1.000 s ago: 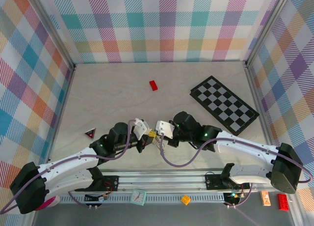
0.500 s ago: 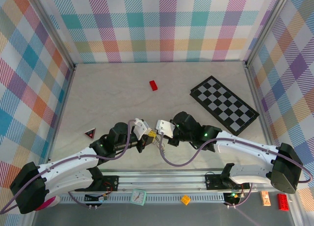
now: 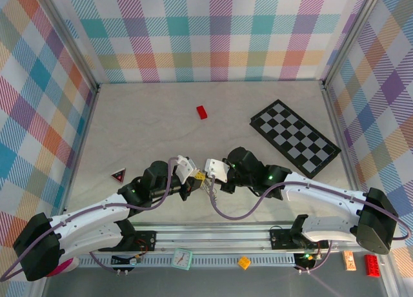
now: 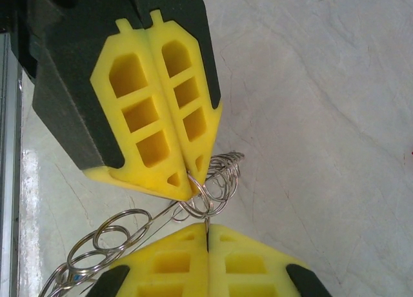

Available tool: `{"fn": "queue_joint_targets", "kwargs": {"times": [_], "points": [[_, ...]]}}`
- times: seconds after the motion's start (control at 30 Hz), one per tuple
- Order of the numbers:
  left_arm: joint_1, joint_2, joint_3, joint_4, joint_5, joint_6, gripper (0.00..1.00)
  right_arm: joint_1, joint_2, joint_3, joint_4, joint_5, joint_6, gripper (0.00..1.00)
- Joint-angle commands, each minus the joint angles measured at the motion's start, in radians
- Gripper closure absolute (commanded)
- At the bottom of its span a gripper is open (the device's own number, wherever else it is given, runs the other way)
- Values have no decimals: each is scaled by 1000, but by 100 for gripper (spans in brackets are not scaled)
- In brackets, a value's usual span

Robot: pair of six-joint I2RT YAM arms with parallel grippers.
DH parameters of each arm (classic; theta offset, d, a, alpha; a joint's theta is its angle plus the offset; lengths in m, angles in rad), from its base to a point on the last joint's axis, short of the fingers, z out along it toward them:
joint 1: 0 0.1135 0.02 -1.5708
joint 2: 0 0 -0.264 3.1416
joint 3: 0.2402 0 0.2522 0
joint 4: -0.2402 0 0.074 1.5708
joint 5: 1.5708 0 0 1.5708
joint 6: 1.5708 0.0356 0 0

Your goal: Put the keys on the keyring

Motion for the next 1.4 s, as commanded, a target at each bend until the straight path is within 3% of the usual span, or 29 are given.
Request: {"fn": "queue_joint_targets", "kwargs": {"times": [0.0, 0.17, 1.37], "points": [[-5, -2, 43, 43, 3, -10, 100, 9, 7, 11, 35, -18, 13, 100], [-4, -4, 43, 45, 3, -10, 100, 10, 7, 10, 56, 28, 16, 100], [-5, -4, 43, 46, -15, -14, 100, 11, -6, 12, 4, -62, 7, 100]]}}
